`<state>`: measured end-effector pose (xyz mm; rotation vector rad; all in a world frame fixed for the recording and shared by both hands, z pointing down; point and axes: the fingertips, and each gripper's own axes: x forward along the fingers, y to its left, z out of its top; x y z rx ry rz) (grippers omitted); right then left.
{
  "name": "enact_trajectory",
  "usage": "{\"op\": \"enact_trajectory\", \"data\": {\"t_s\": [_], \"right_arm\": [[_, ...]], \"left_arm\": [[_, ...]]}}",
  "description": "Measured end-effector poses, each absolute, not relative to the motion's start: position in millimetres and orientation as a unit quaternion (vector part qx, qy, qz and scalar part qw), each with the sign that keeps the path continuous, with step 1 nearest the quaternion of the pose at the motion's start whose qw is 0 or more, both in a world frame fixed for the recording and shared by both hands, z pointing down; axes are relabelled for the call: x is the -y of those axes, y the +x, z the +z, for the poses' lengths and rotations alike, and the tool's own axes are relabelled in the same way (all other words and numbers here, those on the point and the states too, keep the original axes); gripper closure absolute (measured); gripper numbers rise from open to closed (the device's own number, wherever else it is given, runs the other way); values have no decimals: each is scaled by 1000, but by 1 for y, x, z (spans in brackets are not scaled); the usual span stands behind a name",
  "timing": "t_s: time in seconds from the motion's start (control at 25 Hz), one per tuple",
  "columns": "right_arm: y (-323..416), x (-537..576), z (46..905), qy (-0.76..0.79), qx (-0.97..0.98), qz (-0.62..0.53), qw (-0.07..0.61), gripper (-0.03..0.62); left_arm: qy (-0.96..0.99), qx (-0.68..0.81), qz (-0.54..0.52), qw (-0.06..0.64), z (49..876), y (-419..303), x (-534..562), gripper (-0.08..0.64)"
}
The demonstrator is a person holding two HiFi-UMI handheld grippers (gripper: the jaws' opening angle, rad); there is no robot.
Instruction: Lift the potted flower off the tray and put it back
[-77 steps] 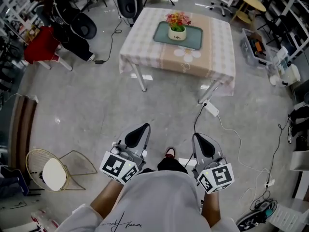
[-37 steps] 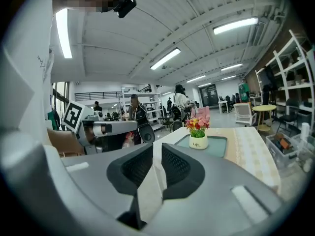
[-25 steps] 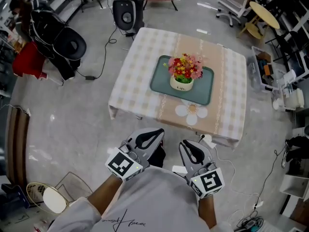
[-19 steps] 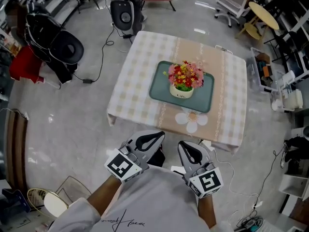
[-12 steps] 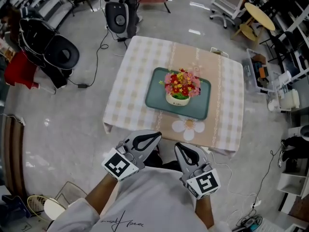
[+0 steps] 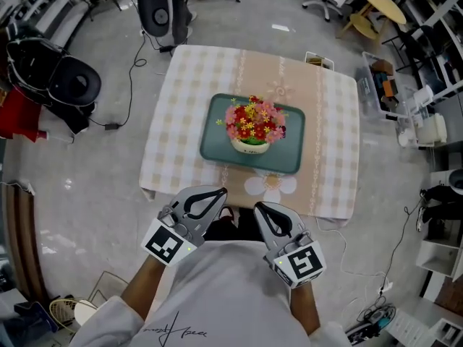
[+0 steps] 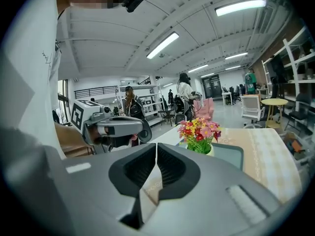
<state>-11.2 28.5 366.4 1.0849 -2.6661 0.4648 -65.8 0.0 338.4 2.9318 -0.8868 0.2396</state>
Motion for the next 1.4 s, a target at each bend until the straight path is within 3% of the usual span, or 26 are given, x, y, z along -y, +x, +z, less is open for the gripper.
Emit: {"op": "enact_trajectory", "data": {"t_s": [0.28,0.48,0.6,0.68,0.96,1.24,1.4], "right_arm": [[23,25,356,384,908,140,89,584],[39,52,377,375,908,115,147,584],[40,66,390,375,908,122,142,584],[44,70,398,375,906,142,137,581],[43,76,424,369,905,153,143,583],[51,87,445,354,909,140,170,583],[51,97,460,335,912,159,176,531]], "left_arm": [[957,277,82,32,342,-39,39,558],[953,279,111,29,367,-38,63,558],[945,305,116,33,382,-51,82,556],[943,299,139,34,396,-57,87,519],[939,304,142,81,437,-71,98,493],[938,285,185,72,468,-73,110,472],[937,289,162,110,477,-76,124,403]]}}
